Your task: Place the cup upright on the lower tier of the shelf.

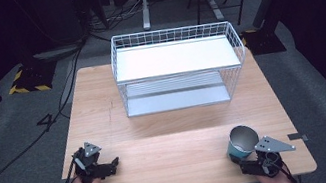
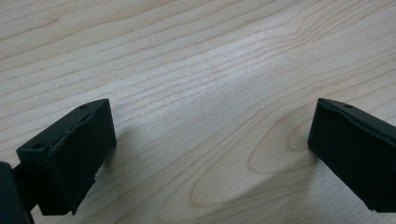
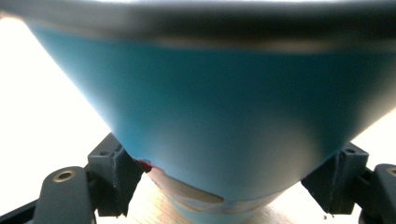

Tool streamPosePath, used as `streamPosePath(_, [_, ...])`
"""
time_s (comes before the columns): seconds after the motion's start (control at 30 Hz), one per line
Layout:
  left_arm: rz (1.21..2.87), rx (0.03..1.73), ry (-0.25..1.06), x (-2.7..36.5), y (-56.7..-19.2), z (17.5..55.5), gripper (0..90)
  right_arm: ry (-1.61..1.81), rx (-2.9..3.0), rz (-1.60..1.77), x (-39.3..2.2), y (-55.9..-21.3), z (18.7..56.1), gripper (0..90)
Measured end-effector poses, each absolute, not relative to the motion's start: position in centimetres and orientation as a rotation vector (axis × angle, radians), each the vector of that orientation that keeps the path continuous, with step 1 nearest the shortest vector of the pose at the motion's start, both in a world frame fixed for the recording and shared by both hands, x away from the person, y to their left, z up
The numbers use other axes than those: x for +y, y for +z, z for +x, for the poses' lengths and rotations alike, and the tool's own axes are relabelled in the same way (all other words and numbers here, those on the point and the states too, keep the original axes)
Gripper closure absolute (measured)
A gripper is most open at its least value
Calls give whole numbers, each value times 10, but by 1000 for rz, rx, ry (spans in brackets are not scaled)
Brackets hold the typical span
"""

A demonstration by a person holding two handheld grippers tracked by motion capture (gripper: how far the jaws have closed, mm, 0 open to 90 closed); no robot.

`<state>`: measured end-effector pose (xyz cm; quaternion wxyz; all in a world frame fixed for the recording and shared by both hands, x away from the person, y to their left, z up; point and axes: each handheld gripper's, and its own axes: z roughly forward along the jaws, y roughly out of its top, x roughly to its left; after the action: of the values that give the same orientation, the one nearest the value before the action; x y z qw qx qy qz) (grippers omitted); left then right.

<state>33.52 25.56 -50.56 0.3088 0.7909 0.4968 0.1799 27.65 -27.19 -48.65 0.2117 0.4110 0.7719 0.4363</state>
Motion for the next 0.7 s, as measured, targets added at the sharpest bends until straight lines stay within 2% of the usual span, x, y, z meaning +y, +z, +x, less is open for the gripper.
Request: streamPosePath(0.7, [2090, 1313, 476, 256, -506, 335, 14, 1273, 2118, 1077, -256, -451, 301, 232])
